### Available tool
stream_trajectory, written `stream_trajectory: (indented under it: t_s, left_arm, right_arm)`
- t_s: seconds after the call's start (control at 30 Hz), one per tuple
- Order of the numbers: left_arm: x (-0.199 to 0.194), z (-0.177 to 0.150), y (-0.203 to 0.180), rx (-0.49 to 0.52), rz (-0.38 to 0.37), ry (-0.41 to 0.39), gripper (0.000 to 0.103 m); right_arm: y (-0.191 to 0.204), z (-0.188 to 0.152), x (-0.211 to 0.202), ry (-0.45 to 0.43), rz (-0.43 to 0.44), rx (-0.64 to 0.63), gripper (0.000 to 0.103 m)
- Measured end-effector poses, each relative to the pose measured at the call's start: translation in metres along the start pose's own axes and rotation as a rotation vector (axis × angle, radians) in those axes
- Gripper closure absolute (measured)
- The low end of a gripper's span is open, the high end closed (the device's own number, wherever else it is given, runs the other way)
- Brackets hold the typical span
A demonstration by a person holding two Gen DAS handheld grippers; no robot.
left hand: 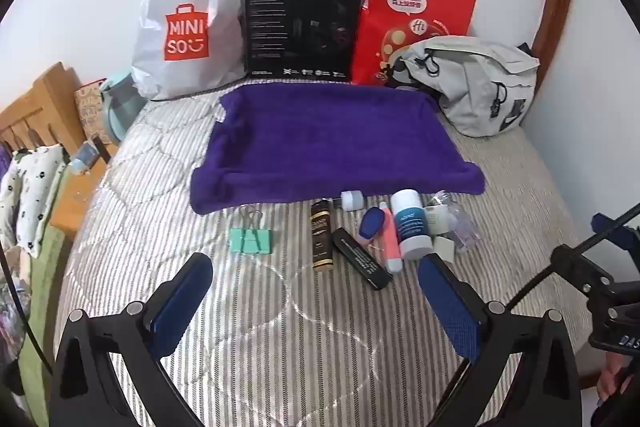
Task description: Organize rigid objects
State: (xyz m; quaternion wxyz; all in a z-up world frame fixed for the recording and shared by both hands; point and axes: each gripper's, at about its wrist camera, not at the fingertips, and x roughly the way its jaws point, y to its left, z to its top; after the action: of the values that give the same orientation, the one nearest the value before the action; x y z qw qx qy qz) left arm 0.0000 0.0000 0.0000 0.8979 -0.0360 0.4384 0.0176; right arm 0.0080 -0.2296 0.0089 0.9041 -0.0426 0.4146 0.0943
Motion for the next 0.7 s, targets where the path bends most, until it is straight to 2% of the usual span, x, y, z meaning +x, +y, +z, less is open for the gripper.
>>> stream_trajectory:
  t_s: [0.17, 0.23, 0.43, 0.7]
  left_arm:
    - [0.0, 0.003, 0.003, 0.026, -0.032, 0.002, 0.0]
    - [-0.002, 0.003, 0.006, 0.018, -0.011, -0.012, 0.0]
    - [-0.003, -0.001, -0.002, 0.031, 0.046, -0.025, 0.0]
    - [-0.006, 0.0, 0.005, 0.015, 0.064, -0.02, 0.0]
  right_arm:
    - [-0.007, 0.004, 0.003, 0.008, 0.039, 0.026, 0.0]
    - [-0.001, 0.003, 0.002, -0.005, 0.011, 0.003, 0.0]
    - [-0.001, -0.003, -0.001, -0.013, 0.028, 0.011, 0.0]
    - [0.002, -0.002, 0.0, -0.004, 0.043, 0.016, 0.0]
